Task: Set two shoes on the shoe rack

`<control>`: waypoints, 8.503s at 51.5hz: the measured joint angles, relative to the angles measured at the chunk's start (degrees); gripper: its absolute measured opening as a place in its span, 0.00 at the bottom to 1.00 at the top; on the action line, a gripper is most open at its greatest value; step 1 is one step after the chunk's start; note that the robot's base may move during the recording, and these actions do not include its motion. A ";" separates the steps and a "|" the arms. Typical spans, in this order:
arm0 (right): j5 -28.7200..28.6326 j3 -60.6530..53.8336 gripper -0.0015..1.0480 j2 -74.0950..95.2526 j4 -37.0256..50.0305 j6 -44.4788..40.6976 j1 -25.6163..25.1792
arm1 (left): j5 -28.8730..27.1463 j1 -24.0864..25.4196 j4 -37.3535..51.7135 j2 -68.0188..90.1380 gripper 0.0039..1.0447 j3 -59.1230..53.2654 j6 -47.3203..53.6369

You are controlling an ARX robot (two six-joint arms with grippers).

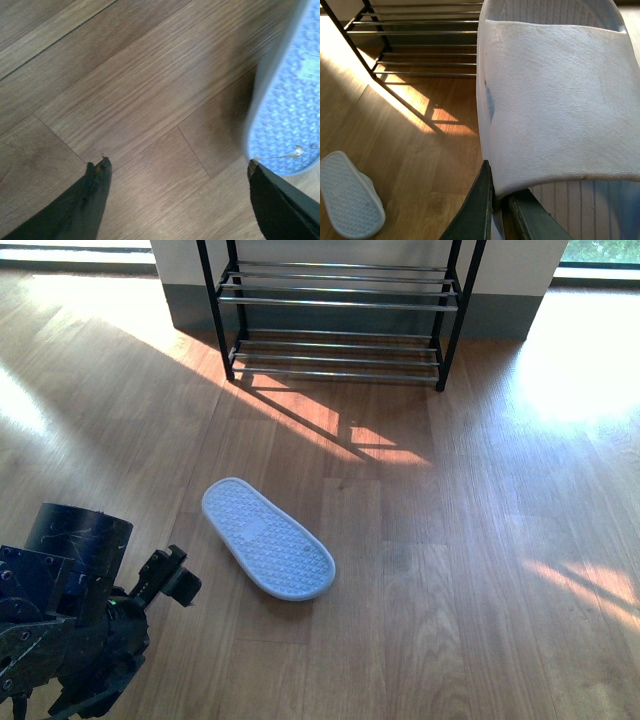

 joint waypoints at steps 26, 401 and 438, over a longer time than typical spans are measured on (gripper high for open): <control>0.04 0.00 0.02 0.00 0.00 0.00 0.00 | 1.40 0.70 -11.58 3.72 0.91 19.96 7.80; -0.22 -0.02 0.02 -0.07 -0.07 0.00 0.13 | -1.05 17.42 -11.72 -73.75 0.02 -23.52 87.93; -0.02 0.00 0.02 0.00 -0.07 0.00 0.11 | -1.03 17.42 -11.72 -73.75 0.02 -23.50 87.93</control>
